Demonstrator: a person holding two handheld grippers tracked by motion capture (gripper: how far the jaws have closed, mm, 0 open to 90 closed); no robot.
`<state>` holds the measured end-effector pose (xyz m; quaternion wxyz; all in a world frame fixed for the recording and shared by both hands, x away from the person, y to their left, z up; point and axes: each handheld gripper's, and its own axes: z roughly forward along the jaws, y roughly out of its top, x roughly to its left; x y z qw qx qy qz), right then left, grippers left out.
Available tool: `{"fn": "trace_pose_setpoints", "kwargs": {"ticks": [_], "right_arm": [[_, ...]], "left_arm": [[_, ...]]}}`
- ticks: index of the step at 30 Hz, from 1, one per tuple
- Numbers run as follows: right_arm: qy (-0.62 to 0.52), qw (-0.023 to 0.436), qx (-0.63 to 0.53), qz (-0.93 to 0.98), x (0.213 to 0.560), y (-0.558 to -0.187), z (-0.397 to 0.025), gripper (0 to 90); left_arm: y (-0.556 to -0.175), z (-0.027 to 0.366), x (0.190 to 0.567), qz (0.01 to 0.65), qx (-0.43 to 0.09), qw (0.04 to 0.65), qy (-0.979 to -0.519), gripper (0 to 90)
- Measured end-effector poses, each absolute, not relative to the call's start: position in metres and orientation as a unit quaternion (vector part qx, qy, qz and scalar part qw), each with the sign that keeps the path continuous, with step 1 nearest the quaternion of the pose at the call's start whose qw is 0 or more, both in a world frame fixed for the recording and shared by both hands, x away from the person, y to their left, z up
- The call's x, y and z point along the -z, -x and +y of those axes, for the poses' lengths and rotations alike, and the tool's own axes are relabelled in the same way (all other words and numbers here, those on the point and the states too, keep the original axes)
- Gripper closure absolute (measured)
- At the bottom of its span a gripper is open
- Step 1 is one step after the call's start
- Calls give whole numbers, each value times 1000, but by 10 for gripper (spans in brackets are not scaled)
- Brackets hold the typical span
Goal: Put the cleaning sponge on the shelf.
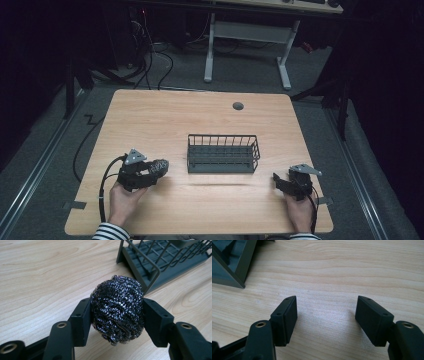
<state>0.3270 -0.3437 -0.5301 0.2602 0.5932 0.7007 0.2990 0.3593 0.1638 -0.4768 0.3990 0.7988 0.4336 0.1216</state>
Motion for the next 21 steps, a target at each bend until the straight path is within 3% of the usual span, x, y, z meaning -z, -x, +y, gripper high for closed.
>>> {"fn": "trace_pose_setpoints", "kwargs": {"ticks": [21], "right_arm": [[-593,260,-299,701,530,-327,-344,341]], "left_arm": [[-366,160,441,412,-113,415,-803,442]]}}
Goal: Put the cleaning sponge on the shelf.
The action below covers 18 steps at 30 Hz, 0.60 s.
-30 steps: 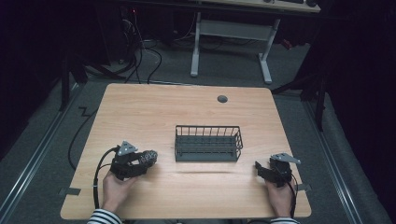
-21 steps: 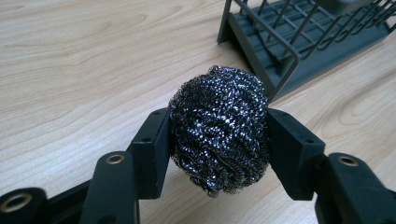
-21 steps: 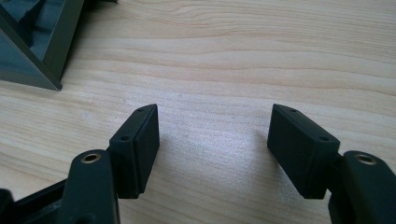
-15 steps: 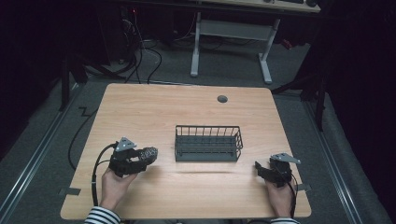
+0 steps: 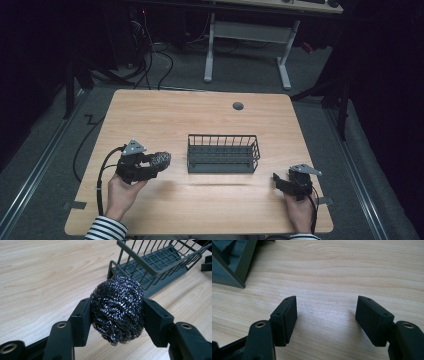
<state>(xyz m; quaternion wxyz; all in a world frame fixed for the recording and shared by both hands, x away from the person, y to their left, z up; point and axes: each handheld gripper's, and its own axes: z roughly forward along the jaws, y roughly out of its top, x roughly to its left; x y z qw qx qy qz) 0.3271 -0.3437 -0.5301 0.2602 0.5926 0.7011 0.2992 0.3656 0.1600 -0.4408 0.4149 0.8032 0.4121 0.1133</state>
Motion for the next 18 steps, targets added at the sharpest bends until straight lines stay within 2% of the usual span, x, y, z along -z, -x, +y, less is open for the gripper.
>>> {"fn": "trace_pose_setpoints", "kwargs": {"ticks": [18], "right_arm": [[-592,261,-299,702,530,-327,-344,340]], "left_arm": [[-374,152,407,391,-96,433,-806,442]]}}
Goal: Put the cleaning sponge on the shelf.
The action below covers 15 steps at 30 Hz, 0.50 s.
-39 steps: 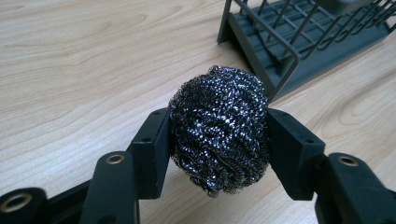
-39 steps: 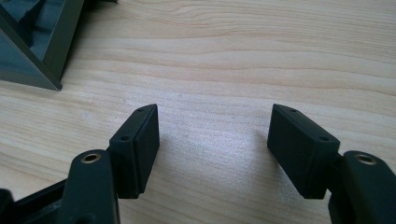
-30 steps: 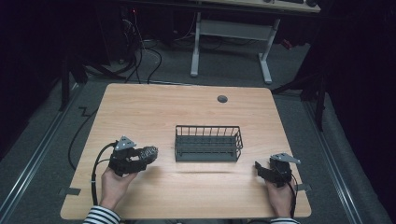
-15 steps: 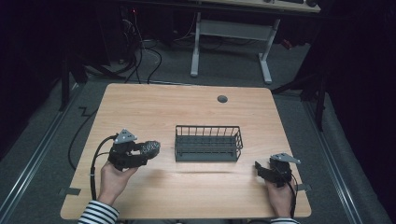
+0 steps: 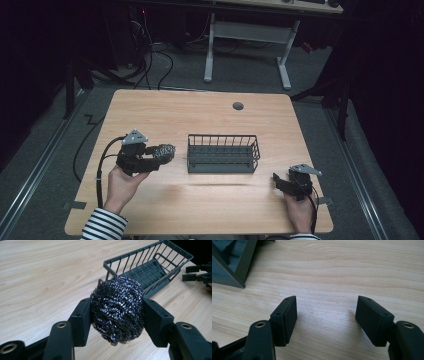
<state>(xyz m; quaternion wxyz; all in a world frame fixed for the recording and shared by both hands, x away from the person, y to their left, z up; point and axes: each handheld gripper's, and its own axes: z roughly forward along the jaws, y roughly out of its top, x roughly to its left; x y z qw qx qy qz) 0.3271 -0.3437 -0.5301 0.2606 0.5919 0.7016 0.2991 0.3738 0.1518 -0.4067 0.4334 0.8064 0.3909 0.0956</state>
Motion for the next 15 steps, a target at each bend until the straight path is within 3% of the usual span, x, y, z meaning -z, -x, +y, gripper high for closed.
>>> {"fn": "trace_pose_setpoints", "kwargs": {"ticks": [15], "right_arm": [[-593,259,-300,701,530,-327,-344,340]], "left_arm": [[-384,136,384,377,-87,443,-809,442]]}}
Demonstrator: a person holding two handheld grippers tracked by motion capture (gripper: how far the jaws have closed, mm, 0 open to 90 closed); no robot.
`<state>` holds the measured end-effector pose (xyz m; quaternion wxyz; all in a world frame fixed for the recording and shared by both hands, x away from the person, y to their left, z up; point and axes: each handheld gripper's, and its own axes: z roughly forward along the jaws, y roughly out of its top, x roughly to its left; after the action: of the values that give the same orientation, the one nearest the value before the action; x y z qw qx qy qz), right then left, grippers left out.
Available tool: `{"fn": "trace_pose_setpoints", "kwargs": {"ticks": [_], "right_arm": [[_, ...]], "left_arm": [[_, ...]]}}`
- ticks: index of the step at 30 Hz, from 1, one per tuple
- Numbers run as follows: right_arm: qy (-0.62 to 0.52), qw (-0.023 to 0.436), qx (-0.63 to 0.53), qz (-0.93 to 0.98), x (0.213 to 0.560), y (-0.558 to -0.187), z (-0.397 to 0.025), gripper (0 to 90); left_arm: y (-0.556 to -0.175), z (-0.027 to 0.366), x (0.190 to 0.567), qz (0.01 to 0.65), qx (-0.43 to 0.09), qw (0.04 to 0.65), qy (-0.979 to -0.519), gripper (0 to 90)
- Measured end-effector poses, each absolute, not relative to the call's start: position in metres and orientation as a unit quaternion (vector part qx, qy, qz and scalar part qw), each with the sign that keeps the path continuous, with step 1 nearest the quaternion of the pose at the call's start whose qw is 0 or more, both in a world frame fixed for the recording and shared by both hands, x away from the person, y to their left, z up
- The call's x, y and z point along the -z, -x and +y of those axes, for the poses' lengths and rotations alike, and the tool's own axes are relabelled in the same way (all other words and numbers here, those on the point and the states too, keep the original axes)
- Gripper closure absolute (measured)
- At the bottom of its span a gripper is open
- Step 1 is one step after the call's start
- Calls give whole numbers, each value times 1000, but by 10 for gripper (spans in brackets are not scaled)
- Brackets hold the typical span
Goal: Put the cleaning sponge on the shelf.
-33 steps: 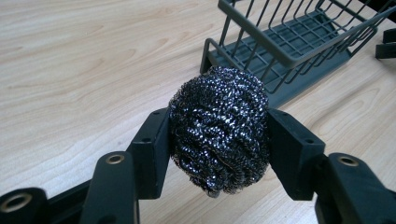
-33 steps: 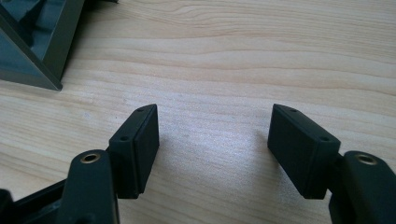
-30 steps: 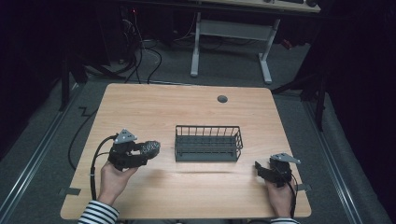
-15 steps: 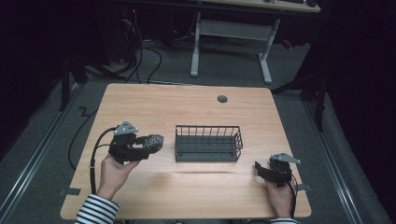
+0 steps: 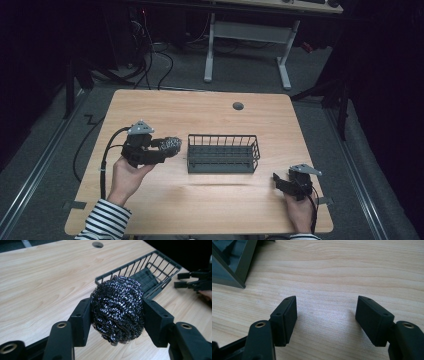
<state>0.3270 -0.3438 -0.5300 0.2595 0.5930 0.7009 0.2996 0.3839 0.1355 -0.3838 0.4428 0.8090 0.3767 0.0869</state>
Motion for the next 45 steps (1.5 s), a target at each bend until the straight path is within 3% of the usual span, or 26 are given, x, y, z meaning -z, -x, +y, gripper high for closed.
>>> {"fn": "trace_pose_setpoints", "kwargs": {"ticks": [19,45], "right_arm": [[-593,259,-301,701,530,-327,-344,338],[-591,260,-299,703,530,-327,-344,338]], "left_arm": [[-397,102,358,336,-84,447,-825,442],[-412,48,368,302,-72,429,-848,441]]}}
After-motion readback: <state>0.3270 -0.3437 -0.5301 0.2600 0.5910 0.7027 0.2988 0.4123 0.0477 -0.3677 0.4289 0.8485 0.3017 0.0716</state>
